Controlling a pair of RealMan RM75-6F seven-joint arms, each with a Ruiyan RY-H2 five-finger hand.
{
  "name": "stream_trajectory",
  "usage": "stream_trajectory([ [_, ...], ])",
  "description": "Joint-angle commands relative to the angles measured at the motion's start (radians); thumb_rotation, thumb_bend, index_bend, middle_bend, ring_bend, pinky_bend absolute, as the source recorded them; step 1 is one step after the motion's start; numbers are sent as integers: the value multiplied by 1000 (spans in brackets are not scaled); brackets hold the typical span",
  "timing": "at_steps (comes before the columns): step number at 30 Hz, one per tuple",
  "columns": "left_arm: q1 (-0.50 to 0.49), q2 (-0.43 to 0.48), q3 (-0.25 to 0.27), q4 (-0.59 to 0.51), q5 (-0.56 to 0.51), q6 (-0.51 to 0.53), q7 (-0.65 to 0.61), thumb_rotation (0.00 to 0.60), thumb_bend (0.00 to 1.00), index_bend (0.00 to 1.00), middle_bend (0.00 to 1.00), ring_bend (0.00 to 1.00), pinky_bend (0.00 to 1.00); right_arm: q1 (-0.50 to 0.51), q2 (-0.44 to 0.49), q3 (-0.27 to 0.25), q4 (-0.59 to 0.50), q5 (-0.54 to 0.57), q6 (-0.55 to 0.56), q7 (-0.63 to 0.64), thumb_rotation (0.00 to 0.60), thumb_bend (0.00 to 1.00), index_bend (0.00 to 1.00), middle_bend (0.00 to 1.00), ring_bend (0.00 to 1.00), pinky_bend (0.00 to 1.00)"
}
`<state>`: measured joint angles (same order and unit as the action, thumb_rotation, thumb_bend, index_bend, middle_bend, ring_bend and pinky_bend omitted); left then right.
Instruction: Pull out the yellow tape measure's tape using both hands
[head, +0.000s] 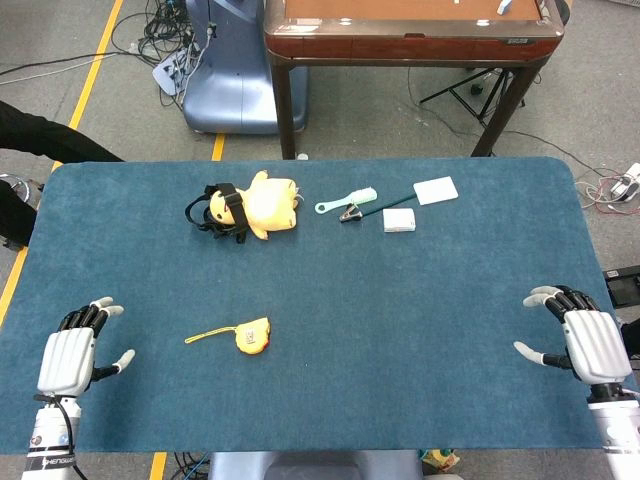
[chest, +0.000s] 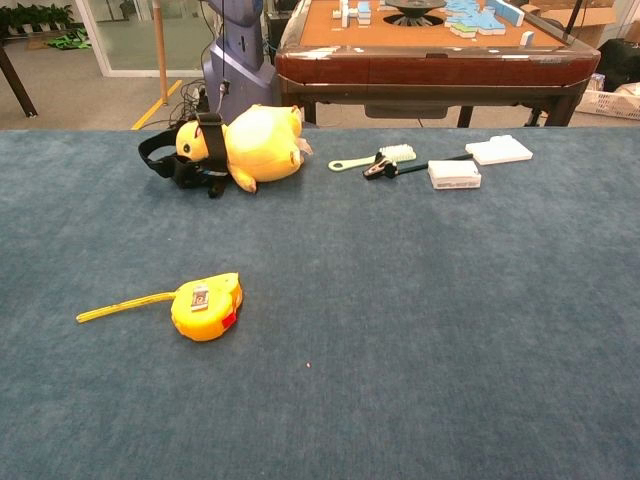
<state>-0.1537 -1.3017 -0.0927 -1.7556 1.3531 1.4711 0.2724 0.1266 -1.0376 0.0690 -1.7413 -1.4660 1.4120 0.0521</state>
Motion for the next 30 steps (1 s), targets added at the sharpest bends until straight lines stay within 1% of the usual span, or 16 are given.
stream_trajectory([
  [1,1,-3,1,-4,3,4,7,600,167,286,190,186,170,6,-21,11,23,-17,17,15,600,91,378,298,212,219],
  [7,-8,-11,-1,-17,3,-13,2,600,166,286,190,186,169,27,-43,21,54,-22,-1,21,600,91,378,298,212,219],
  [13,-67,-21,-26,8,8,-88,-21,600,167,286,190,186,168,51,-28,45,42,11,-30,-13,600,91,378,298,212,219],
  [22,-213,-60,-57,39,-7,-311,-116,600,167,276,185,183,149,63,-4,67,-2,48,-36,-63,600,91,378,299,212,219],
  [25,-276,-81,-63,59,-22,-405,-127,600,166,231,180,172,136,60,0,70,-10,56,-31,-70,600,91,378,298,212,219],
  [30,-349,-127,-71,99,-54,-500,-125,600,166,129,159,148,112,55,6,68,-17,62,-26,-75,600,92,378,299,212,219],
])
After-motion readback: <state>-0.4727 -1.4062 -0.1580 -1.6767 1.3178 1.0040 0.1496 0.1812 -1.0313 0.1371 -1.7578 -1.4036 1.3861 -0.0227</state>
